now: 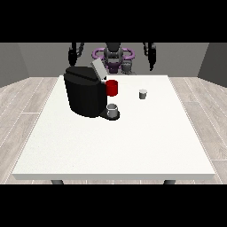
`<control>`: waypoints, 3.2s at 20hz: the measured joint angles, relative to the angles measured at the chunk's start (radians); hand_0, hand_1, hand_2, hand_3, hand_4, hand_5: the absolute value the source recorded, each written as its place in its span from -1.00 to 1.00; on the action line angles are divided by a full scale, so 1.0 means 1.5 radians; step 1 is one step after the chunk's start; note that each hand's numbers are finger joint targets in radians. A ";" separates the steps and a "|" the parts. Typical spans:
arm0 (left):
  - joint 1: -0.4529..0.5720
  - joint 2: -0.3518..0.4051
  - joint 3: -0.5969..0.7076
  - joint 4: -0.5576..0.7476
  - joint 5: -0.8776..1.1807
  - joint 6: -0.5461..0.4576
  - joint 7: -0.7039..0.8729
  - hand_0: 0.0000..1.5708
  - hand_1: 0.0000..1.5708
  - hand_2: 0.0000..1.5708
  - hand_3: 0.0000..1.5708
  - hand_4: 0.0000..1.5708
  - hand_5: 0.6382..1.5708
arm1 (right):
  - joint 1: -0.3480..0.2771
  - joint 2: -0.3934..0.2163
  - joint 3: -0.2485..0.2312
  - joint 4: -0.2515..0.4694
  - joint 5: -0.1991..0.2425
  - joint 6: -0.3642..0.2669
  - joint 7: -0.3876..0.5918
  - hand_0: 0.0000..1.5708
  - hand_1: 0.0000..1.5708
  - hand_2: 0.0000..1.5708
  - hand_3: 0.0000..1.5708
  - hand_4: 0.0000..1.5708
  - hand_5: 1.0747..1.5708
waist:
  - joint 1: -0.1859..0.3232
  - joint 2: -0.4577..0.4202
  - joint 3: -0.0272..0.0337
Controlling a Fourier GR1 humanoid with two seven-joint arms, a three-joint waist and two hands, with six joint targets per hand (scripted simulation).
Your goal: Insert the coffee pod into the coffee machine and close the lid
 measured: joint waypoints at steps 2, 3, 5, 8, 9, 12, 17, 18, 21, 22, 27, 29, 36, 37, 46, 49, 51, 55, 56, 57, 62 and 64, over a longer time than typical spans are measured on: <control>-0.003 0.012 -0.007 -0.001 -0.015 -0.008 -0.004 -1.00 -1.00 -1.00 -1.00 -1.00 1.00 | 0.002 0.005 0.001 0.012 0.005 -0.005 -0.008 -1.00 -1.00 -1.00 -1.00 -1.00 1.00 | 0.001 -0.002 -0.0054; -0.002 0.025 -0.010 -0.003 -0.020 -0.020 -0.008 -1.00 -1.00 -1.00 -1.00 -1.00 1.00 | -0.001 0.002 -0.002 0.015 0.004 -0.004 -0.004 -1.00 -1.00 -1.00 -1.00 -1.00 1.00 | 0.004 -0.005 -0.0073; 0.000 0.055 -0.020 -0.005 -0.046 -0.040 -0.029 -1.00 -1.00 -1.00 -1.00 -1.00 1.00 | 0.003 0.003 -0.001 0.024 0.008 -0.005 -0.011 -1.00 -1.00 -1.00 -1.00 -1.00 1.00 | 0.004 -0.007 -0.0100; -0.018 0.112 -0.028 -0.003 -0.091 -0.066 -0.043 -1.00 -1.00 -1.00 -1.00 -1.00 1.00 | -0.014 -0.006 -0.012 0.026 0.040 -0.038 -0.015 -1.00 -1.00 -1.00 -1.00 -1.00 1.00 | -0.005 0.004 -0.0119; -0.030 0.127 -0.028 0.003 -0.103 -0.073 -0.039 -1.00 -1.00 -1.00 -1.00 -1.00 1.00 | -0.020 -0.007 -0.007 0.022 0.058 -0.051 -0.013 -1.00 -1.00 -1.00 -1.00 -1.00 1.00 | -0.013 0.009 -0.0125; -0.067 0.169 -0.019 0.030 -0.132 -0.089 -0.029 -1.00 -1.00 -1.00 -1.00 -1.00 1.00 | -0.031 -0.001 0.002 0.017 0.092 -0.080 -0.021 -1.00 -1.00 -1.00 -1.00 -1.00 1.00 | -0.037 0.028 -0.0134; -0.140 0.224 0.013 0.119 -0.162 -0.114 -0.039 -1.00 -1.00 -1.00 -1.00 -1.00 1.00 | -0.054 0.012 0.032 0.003 0.132 -0.104 -0.021 -1.00 -1.00 -1.00 -1.00 -1.00 1.00 | -0.076 0.073 -0.0140; -0.158 0.232 0.016 0.133 -0.168 -0.119 -0.032 -1.00 -1.00 -1.00 -1.00 -1.00 1.00 | -0.063 0.009 0.031 0.001 0.133 -0.102 -0.015 -1.00 -1.00 -1.00 -1.00 -1.00 1.00 | -0.083 0.079 -0.0140; -0.194 0.241 0.014 0.186 -0.196 -0.124 -0.028 -1.00 -1.00 -1.00 -1.00 -1.00 1.00 | -0.079 0.023 0.049 0.000 0.148 -0.114 -0.007 -1.00 -1.00 -1.00 -1.00 -1.00 1.00 | -0.093 0.097 -0.0141; -0.205 0.248 0.017 0.206 -0.202 -0.129 -0.034 -1.00 -1.00 -1.00 -1.00 -1.00 1.00 | -0.082 0.025 0.049 0.001 0.146 -0.113 -0.006 -1.00 -1.00 -1.00 -1.00 -1.00 1.00 | -0.096 0.103 -0.0142; -0.256 0.266 0.021 0.298 -0.240 -0.135 -0.065 -1.00 -1.00 -1.00 -1.00 -1.00 1.00 | -0.108 0.029 0.049 0.011 0.147 -0.121 0.004 -1.00 -1.00 -1.00 -1.00 -1.00 1.00 | -0.104 0.135 -0.0142; -0.270 0.262 0.013 0.327 -0.265 -0.126 -0.070 -1.00 -1.00 -1.00 -1.00 -1.00 1.00 | -0.112 0.033 0.052 0.021 0.155 -0.128 0.009 -1.00 -1.00 -1.00 -1.00 -1.00 1.00 | -0.104 0.139 -0.0142; -0.309 0.229 -0.009 0.397 -0.343 -0.064 -0.098 0.20 0.20 0.21 -0.12 -0.90 1.00 | -0.139 0.039 0.031 0.084 0.130 -0.124 0.002 -1.00 -1.00 -1.00 -1.00 -1.00 1.00 | -0.087 0.143 -0.0142; -0.310 0.222 -0.016 0.405 -0.357 -0.053 -0.101 0.07 0.07 0.17 -0.04 -0.62 1.00 | -0.139 0.040 0.034 0.093 0.132 -0.130 0.004 -1.00 -1.00 -1.00 -1.00 -1.00 1.00 | -0.083 0.138 -0.0141; -0.354 0.211 -0.067 0.462 -0.477 0.008 -0.112 0.05 0.05 0.27 0.09 -0.57 1.00 | -0.165 0.036 0.030 0.154 0.133 -0.123 -0.019 -1.00 -1.00 -1.00 -1.00 -1.00 1.00 | -0.086 0.144 -0.0139; -0.360 0.219 -0.082 0.493 -0.509 0.004 -0.117 0.12 0.12 0.28 0.04 -0.64 1.00 | -0.176 0.038 0.035 0.156 0.136 -0.123 -0.008 -1.00 -1.00 -1.00 -1.00 -1.00 1.00 | -0.090 0.144 -0.0138; -0.364 0.227 -0.087 0.511 -0.525 -0.002 -0.124 -0.05 -0.05 0.20 0.03 -0.53 1.00 | -0.175 0.034 0.031 0.164 0.129 -0.114 -0.015 -1.00 -1.00 -1.00 -1.00 -1.00 1.00 | -0.091 0.142 -0.0136; -0.384 0.219 -0.097 0.535 -0.554 -0.025 -0.116 0.01 0.01 0.25 0.10 -0.49 1.00 | -0.177 0.037 0.028 0.198 0.124 -0.122 -0.028 -1.00 -1.00 -1.00 -1.00 -1.00 1.00 | -0.083 0.130 -0.0133; -0.387 0.220 -0.094 0.545 -0.557 -0.032 -0.120 0.11 0.11 0.30 0.17 -0.47 1.00 | -0.167 0.039 0.032 0.201 0.122 -0.122 -0.033 -1.00 -1.00 -1.00 -1.00 -1.00 1.00 | -0.085 0.124 -0.0135; -0.385 0.218 -0.096 0.545 -0.561 -0.039 -0.123 0.16 0.16 0.34 0.22 -0.48 1.00 | -0.165 0.033 0.020 0.215 0.112 -0.116 -0.048 -1.00 -1.00 -1.00 -1.00 -1.00 1.00 | -0.079 0.119 -0.0135; -0.398 0.195 -0.088 0.574 -0.584 -0.020 -0.136 0.63 0.63 0.67 0.58 -0.37 1.00 | -0.178 0.029 0.011 0.227 0.105 -0.111 -0.023 -1.00 -1.00 -1.00 -1.00 -1.00 1.00 | -0.080 0.104 -0.0135; -0.404 0.188 -0.079 0.571 -0.573 -0.030 -0.149 0.81 0.81 0.78 0.70 -0.37 1.00 | -0.164 0.028 0.012 0.241 0.120 -0.126 -0.034 -1.00 -1.00 -1.00 -1.00 -1.00 1.00 | -0.075 0.096 -0.0139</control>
